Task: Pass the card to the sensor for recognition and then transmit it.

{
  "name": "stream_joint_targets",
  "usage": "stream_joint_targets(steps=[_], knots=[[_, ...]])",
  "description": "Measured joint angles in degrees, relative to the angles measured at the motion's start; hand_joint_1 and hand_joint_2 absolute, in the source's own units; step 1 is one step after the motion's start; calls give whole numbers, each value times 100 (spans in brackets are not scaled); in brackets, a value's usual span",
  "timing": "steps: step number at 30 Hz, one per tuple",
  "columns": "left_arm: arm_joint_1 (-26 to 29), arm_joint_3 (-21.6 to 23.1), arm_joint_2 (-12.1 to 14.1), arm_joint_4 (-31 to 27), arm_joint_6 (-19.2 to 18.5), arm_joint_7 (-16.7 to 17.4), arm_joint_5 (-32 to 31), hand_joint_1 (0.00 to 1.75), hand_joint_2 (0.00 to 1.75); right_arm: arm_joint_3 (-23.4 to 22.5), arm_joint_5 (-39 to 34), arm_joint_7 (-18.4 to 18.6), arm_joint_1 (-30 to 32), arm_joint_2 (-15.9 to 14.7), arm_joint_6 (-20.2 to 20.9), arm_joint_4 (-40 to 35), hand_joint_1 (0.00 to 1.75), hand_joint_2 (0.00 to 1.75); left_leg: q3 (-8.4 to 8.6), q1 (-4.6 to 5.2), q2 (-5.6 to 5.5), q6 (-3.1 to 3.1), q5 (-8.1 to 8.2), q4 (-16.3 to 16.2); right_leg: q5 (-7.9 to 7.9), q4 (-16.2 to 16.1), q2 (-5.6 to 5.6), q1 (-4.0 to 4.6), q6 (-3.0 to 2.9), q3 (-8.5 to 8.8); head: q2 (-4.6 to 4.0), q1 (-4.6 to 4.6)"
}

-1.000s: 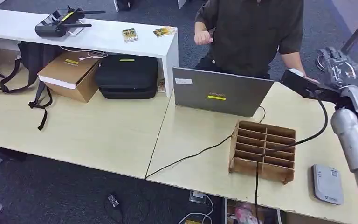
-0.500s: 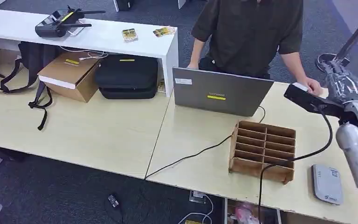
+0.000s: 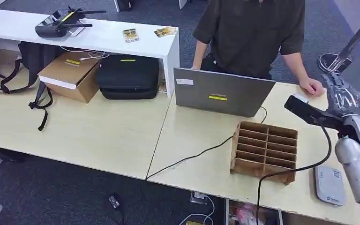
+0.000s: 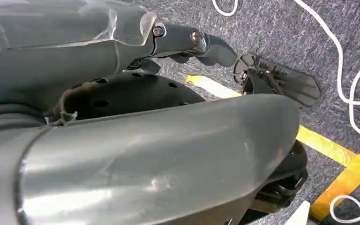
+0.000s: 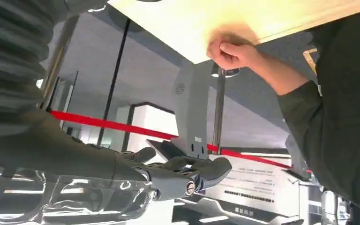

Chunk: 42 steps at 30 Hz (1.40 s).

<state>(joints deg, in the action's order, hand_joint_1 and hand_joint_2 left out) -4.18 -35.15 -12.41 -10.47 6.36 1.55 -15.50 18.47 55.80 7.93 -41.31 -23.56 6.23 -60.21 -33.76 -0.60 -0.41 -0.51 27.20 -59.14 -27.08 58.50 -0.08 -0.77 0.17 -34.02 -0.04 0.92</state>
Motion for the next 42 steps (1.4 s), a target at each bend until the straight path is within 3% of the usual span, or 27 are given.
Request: stream_joint_targets(steps=[13, 21, 30, 42], knots=[[11, -2, 2, 0, 0, 0, 0, 0, 0, -431, 190, 83, 300, -280, 162, -429, 0, 175, -1, 0, -2, 0, 4, 0, -1, -1, -3, 0, 0, 0, 0, 0], [23, -2, 7, 0, 0, 0, -81, 0, 0, -745, 66, 11, 600, -712, 315, -680, 0, 175, -4, 1, -10, 3, 6, 0, -3, -4, -6, -1, 3, 0, 0, -2], [27, -2, 17, 0, 0, 0, -94, 0, 0, -1106, -129, 7, 1331, -1027, 358, -1204, 0, 175, -5, 0, -12, 5, 9, 1, -4, -5, -9, 0, 3, 0, 0, 0], [38, -4, 31, 0, 0, 0, -94, 0, 0, -1631, -227, 140, 2489, -1165, 466, -1998, 0, 175, -6, 1, -12, 9, 13, 1, -6, -6, -10, -1, 5, 0, 0, 0]])
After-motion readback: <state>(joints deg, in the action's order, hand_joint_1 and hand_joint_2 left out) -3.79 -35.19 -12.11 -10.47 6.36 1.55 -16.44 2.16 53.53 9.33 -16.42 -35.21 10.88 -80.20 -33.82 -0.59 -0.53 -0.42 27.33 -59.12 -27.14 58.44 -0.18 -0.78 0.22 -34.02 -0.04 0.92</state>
